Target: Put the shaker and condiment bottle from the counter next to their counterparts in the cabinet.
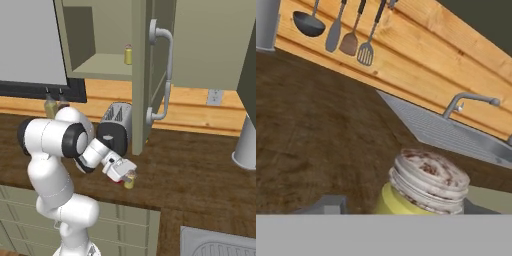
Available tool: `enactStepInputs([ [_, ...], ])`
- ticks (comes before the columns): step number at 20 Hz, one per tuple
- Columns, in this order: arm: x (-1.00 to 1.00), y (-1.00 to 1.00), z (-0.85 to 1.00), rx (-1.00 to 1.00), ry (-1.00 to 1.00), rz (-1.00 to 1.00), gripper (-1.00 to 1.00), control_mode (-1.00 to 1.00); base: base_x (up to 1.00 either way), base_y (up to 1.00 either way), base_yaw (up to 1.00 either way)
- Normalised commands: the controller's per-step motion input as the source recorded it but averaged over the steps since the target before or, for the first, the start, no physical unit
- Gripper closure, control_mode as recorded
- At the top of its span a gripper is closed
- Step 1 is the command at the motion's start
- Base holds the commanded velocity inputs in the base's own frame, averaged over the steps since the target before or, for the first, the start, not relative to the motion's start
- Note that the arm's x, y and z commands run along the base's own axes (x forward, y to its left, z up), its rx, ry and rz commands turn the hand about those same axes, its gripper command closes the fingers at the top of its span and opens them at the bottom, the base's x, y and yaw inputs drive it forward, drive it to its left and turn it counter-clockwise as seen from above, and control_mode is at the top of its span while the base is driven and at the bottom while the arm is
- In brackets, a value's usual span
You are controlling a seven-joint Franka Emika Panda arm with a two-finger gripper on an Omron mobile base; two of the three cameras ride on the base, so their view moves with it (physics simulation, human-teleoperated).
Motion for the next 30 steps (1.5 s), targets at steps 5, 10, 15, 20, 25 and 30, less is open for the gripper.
enactStepInputs([
  [5, -0.01, 0.0, 0.04, 0.0, -0.03, -0.02, 1.0, -1.0, 0.0, 0.0, 0.0],
  [10, -0.02, 0.0, 0.26, 0.0, -0.18, 0.09, 1.0, -1.0, 0.0, 0.0, 0.0],
  [15, -0.03, 0.0, 0.29, 0.0, -0.23, 0.28, 1.0, -1.0, 0.0, 0.0, 0.0],
  [20, -0.05, 0.0, 0.18, 0.0, -0.18, 0.35, 1.0, -1.0, 0.0, 0.0, 0.0],
  [25, -0.04, -0.01, 0.09, 0.0, -0.08, 0.29, 1.0, -1.0, 0.0, 0.0, 0.0],
  [30, 0.0, 0.0, 0.08, 0.0, -0.01, 0.27, 1.0, -1.0, 0.0, 0.0, 0.0],
])
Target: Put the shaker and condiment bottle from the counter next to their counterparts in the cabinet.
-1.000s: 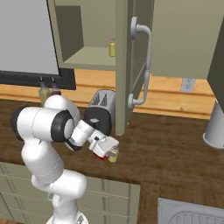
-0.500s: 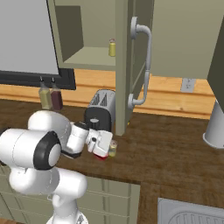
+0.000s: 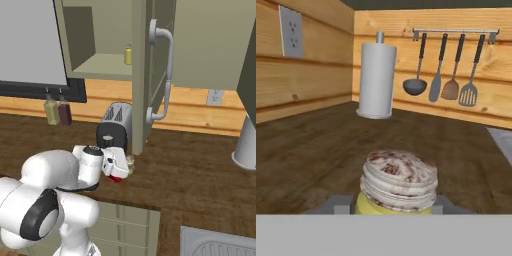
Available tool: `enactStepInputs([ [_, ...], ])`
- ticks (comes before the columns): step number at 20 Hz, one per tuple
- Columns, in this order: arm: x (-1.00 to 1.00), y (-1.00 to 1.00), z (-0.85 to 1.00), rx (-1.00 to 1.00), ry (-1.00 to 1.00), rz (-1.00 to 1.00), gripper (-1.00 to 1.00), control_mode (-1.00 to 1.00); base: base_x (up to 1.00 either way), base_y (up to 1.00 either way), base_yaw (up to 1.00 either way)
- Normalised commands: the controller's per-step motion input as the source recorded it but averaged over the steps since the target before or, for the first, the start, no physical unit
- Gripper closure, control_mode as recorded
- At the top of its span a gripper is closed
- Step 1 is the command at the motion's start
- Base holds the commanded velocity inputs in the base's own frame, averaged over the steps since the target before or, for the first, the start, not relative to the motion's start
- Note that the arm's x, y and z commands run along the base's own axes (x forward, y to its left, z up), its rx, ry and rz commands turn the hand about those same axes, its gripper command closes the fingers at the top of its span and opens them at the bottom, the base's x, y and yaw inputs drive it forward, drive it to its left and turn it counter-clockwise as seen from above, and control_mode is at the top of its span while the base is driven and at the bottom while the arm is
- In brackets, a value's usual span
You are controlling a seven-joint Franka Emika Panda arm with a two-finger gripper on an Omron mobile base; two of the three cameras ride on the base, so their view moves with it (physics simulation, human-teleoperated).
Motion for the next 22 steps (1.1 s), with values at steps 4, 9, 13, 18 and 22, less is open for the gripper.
enactStepInputs([
  [4, 0.0, 0.0, 0.01, 0.0, 0.0, 0.35, 1.0, -1.0, 0.0, 0.0, 0.0],
  [9, 0.05, 0.0, 0.0, 0.0, 0.0, 0.37, 1.0, -1.0, 0.0, 0.0, 0.0],
  [13, 0.06, 0.0, 0.0, -0.02, 0.0, 0.36, 1.0, -1.0, 0.0, 0.0, 0.0],
  [18, 0.05, 0.01, 0.0, -0.03, 0.0, 0.38, 1.0, -1.0, 0.0, 0.0, 0.0],
  [22, 0.1, 0.02, 0.06, -0.01, 0.0, 0.38, 1.0, -1.0, 0.0, 0.0, 0.0],
])
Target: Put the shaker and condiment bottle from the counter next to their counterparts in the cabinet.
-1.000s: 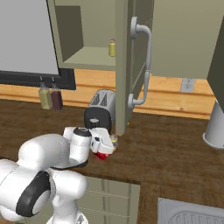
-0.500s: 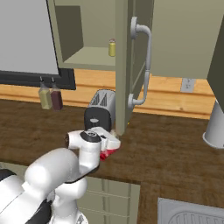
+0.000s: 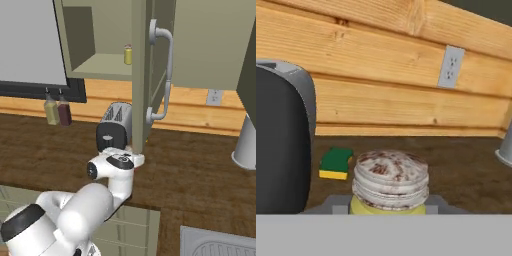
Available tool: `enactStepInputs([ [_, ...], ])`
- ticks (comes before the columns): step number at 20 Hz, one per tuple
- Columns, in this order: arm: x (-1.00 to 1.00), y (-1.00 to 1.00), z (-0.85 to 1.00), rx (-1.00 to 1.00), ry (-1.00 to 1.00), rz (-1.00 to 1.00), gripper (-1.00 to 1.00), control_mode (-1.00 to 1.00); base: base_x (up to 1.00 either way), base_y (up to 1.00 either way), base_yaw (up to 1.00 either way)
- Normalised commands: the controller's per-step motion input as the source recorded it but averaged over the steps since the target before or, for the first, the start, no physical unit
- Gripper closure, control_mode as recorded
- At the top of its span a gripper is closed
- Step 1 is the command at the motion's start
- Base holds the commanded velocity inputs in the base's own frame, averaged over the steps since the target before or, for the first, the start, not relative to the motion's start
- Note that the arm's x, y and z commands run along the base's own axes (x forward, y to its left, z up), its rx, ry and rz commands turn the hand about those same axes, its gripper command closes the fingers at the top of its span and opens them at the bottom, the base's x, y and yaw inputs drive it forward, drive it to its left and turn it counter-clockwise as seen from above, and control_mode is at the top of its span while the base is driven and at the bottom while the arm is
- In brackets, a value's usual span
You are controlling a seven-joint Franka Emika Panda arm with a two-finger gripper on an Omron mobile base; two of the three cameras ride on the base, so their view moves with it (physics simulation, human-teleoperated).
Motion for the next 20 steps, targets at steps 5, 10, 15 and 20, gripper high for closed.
enactStepInputs([
  [5, 0.01, 0.0, 0.31, 0.0, -0.01, 0.34, 1.0, -1.0, 0.0, 0.0, 0.0],
  [10, 0.0, 0.0, 0.37, 0.0, -0.04, 0.17, 1.0, -1.0, 0.0, 0.0, 0.0],
  [15, 0.0, 0.0, 0.32, 0.0, -0.01, 0.02, 1.0, -1.0, 0.0, 0.0, 0.0],
  [20, 0.0, 0.02, 0.58, 0.0, -0.04, 0.0, 1.0, -1.0, 0.0, 0.0, 0.0],
])
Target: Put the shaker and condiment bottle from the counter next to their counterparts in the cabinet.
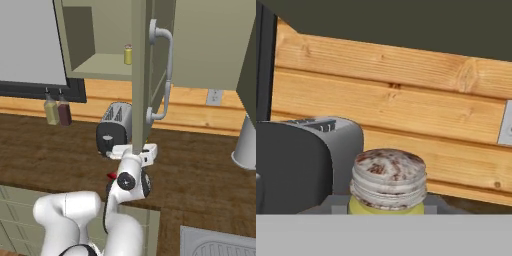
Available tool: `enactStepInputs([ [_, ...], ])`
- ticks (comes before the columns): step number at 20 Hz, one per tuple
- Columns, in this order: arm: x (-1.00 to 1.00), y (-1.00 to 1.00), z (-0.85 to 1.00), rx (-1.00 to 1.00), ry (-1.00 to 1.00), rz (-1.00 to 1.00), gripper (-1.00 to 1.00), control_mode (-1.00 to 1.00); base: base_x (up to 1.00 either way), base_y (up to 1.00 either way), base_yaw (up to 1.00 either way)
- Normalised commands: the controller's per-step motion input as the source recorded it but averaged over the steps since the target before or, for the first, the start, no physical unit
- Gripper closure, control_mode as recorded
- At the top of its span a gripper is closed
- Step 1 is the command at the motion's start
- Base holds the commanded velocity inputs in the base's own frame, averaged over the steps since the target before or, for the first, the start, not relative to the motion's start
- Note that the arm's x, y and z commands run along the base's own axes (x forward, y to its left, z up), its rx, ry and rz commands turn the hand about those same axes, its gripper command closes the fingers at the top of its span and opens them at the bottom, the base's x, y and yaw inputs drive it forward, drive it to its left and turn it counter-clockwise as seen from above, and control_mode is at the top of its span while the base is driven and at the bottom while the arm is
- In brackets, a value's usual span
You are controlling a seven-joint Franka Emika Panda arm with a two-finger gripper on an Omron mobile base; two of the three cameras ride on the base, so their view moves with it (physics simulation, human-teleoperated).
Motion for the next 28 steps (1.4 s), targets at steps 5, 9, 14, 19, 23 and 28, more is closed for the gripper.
enactStepInputs([
  [5, 0.0, 0.06, 0.71, 0.0, -0.01, 0.0, 1.0, -1.0, 0.0, 0.0, 0.0],
  [9, 0.0, 0.08, 0.75, 0.0, 0.0, 0.0, 1.0, -1.0, 0.0, 0.0, 0.0],
  [14, 0.0, 0.09, 0.75, 0.0, 0.0, 0.0, 1.0, -1.0, 0.0, 0.0, 0.0],
  [19, 0.0, 0.1, 0.73, 0.0, 0.0, 0.0, 1.0, -1.0, 0.0, 0.0, 0.0],
  [23, 0.0, 0.06, 0.71, 0.0, 0.0, 0.0, 1.0, -1.0, 0.0, 0.0, 0.0],
  [28, 0.0, 0.01, 0.72, -0.01, 0.0, 0.0, 1.0, -1.0, 0.0, 0.0, 0.0],
])
